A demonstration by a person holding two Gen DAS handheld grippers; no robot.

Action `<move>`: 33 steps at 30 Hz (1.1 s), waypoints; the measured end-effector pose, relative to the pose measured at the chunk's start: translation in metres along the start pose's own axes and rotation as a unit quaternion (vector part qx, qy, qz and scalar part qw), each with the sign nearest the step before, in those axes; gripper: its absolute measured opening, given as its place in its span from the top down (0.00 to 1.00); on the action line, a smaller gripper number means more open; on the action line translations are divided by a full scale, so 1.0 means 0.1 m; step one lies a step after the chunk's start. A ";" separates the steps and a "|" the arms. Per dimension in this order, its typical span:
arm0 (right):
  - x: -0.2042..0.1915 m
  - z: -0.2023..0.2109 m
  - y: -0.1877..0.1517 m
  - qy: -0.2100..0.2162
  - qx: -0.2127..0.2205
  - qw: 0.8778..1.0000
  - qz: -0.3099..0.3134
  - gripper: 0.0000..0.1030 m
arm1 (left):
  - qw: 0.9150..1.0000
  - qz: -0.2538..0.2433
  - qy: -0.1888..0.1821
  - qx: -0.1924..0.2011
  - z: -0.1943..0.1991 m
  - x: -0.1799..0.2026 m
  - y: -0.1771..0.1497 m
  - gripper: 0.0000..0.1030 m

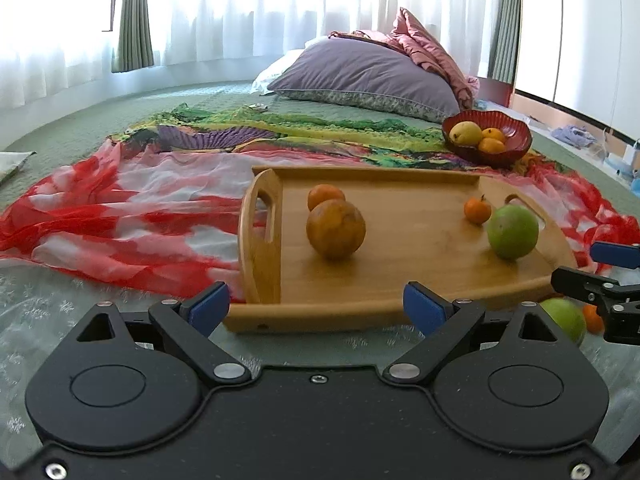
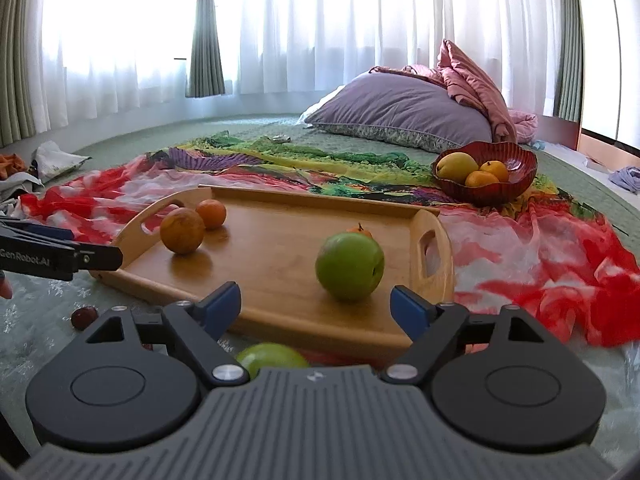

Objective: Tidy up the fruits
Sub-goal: 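Withdraw both tools from the tray toward the remaining fruit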

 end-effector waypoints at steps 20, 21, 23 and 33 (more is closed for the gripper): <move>-0.22 0.01 -0.46 -0.013 0.022 1.000 0.005 0.01 | 0.999 -0.025 0.026 0.015 0.03 0.12 -0.45 0.03; -0.22 0.00 -0.48 -0.012 0.022 1.000 0.004 0.01 | 0.999 -0.025 0.028 0.014 0.02 0.13 -0.47 0.03; -0.22 -0.02 -0.51 -0.009 0.021 1.000 0.005 0.01 | 0.999 -0.024 0.031 0.013 0.01 0.13 -0.50 0.03; -0.31 -0.05 -0.61 -0.014 0.020 0.999 0.029 0.01 | 0.999 -0.028 0.038 0.013 0.00 0.15 -0.60 0.03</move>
Point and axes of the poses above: each gripper's, at about its wrist camera, not at the fingertips, and z roughly against the way its jaws point, x to its right, y to its top, the point moved 4 cm from there along -z, roughly the way its jaws point, and after that the axes turned 15 degrees about y, right-handed, at the moved point
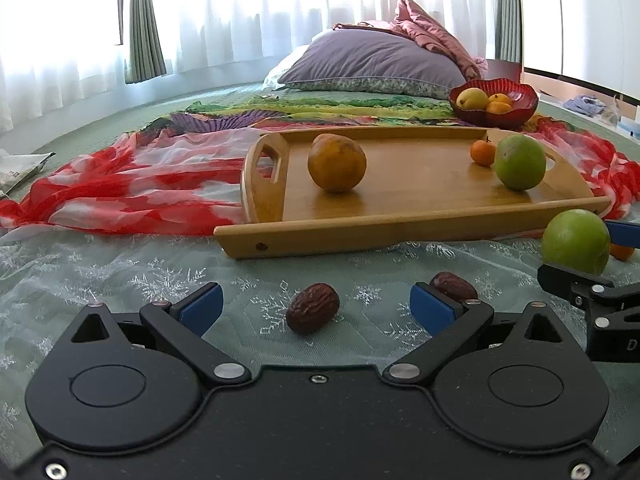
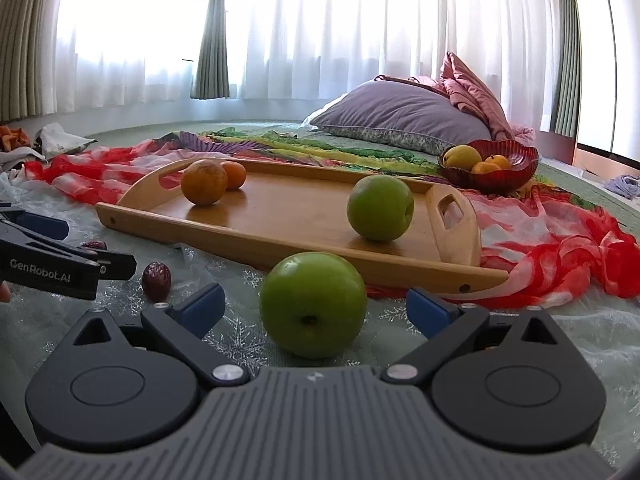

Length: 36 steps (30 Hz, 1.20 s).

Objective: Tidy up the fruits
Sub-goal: 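Withdraw both tools from the tray toward the remaining fruit, then grasp a red date with the left tool while the right tool grasps a big green apple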

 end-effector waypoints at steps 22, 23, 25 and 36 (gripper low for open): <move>0.07 -0.05 -0.05 0.006 -0.009 1.000 -0.023 0.08 | 1.000 -0.001 -0.017 -0.006 0.14 -0.02 -0.02 0.76; 0.08 -0.05 -0.05 0.007 -0.009 1.000 -0.024 0.09 | 1.000 -0.001 -0.018 -0.004 0.15 -0.02 -0.02 0.77; 0.09 -0.05 -0.05 0.010 -0.010 1.000 -0.027 0.12 | 1.000 -0.004 -0.018 0.000 0.17 -0.01 -0.01 0.79; 0.07 -0.06 -0.08 0.013 -0.012 1.000 -0.021 0.28 | 1.000 -0.016 -0.018 -0.002 0.17 0.05 -0.03 0.79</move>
Point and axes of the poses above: each gripper's, at about its wrist camera, not at the fingertips, and z roughly against the way its jaws point, x to its right, y to its top, the point moved 4 cm from there along -z, roughly the way its jaws point, and after that the axes turned 15 degrees about y, right-handed, at the moved point
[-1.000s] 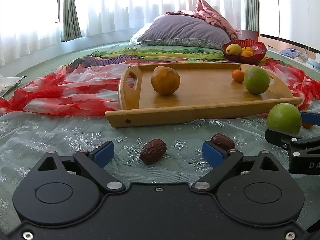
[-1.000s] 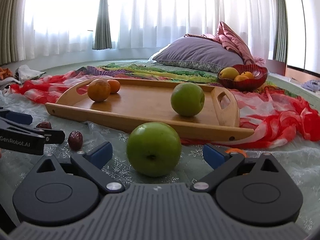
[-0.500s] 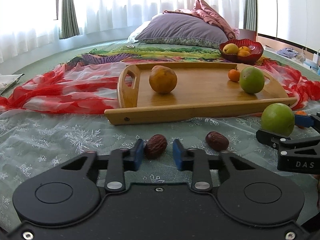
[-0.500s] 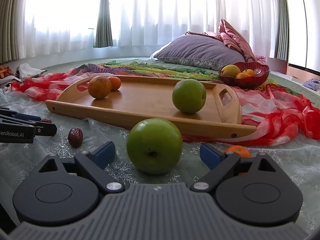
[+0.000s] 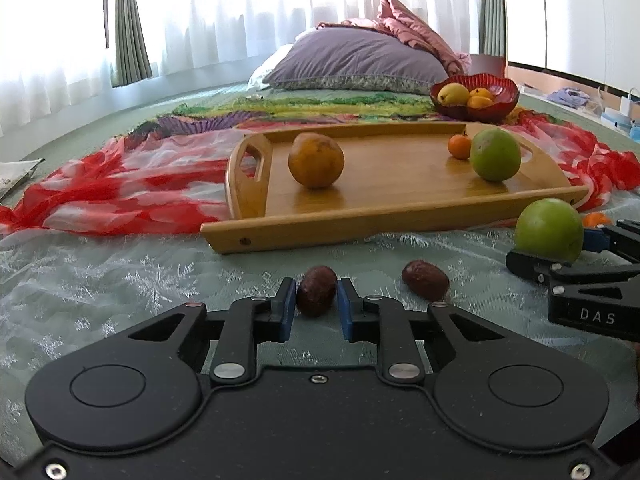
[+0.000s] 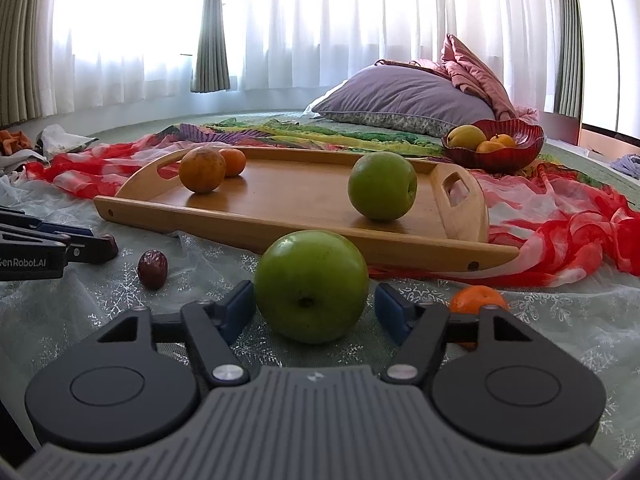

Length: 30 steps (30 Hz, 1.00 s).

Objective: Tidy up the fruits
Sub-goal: 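Grasp a red date with the left tool while the right tool grasps a big green apple, then carry the date and the apple over the wooden tray with both tools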

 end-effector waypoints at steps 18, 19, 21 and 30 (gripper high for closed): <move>-0.03 0.00 -0.02 0.000 -0.003 1.000 0.012 0.43 | 1.000 0.000 -0.004 0.011 0.01 0.06 0.05 0.82; -0.03 0.00 -0.02 0.000 -0.003 1.000 0.013 0.43 | 1.000 -0.001 -0.004 0.012 0.02 0.06 0.06 0.82; -0.03 0.01 -0.02 0.001 -0.003 1.000 0.015 0.43 | 1.000 -0.001 -0.006 0.016 0.02 0.07 0.08 0.82; 0.00 0.13 0.11 -0.001 0.013 1.000 0.002 0.43 | 0.999 0.001 -0.012 0.032 0.04 0.08 0.28 0.82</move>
Point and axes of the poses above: each gripper's, at about its wrist camera, not at the fingertips, and z roughly against the way its jaws point, x to its right, y to its top, the point moved 4 cm from there along -z, roughly the way its jaws point, and after that the axes turned 15 degrees about y, right-handed, at the moved point
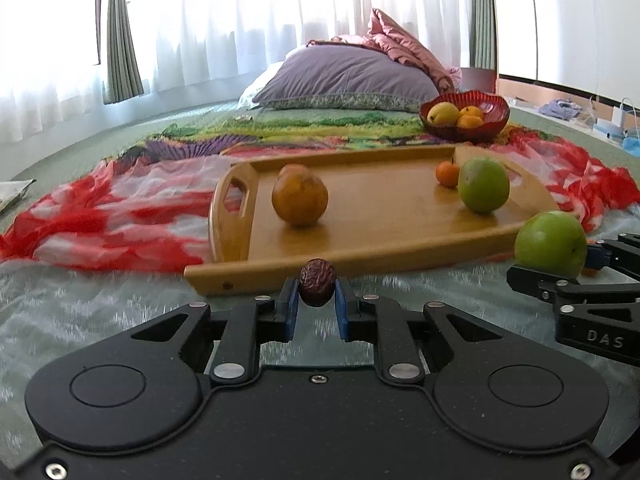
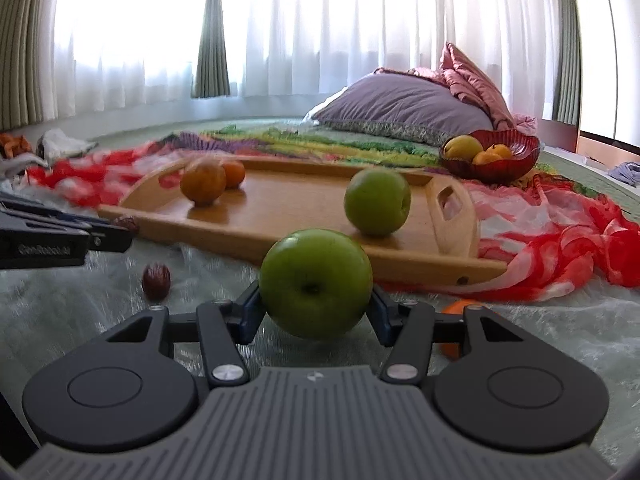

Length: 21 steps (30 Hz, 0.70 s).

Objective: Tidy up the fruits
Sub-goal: 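Carry the date and the apple over the wooden tray with both tools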

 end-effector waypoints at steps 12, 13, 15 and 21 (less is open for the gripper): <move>0.16 0.01 0.55 -0.019 0.034 0.999 -0.005 0.43 | 0.999 0.016 -0.022 0.017 -0.19 -0.05 0.60 0.82; 0.21 -0.01 0.62 -0.021 0.034 0.999 -0.008 0.43 | 0.999 0.017 -0.026 0.016 -0.23 -0.05 0.67 0.82; 0.33 -0.08 0.78 -0.025 0.030 0.999 -0.017 0.43 | 0.999 0.021 -0.030 0.014 -0.33 -0.07 0.84 0.82; 0.68 -0.40 1.17 -0.033 0.002 0.999 -0.039 0.44 | 0.999 0.032 -0.038 -0.004 -0.72 -0.10 1.31 0.82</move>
Point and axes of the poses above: each gripper's, at about its wrist camera, not at the fingertips, and z roughly against the way its jaws point, x to its right, y to its top, the point moved 4 cm from there along -z, roughly the way its jaws point, and after that the axes turned 15 degrees about y, right-handed, at the moved point
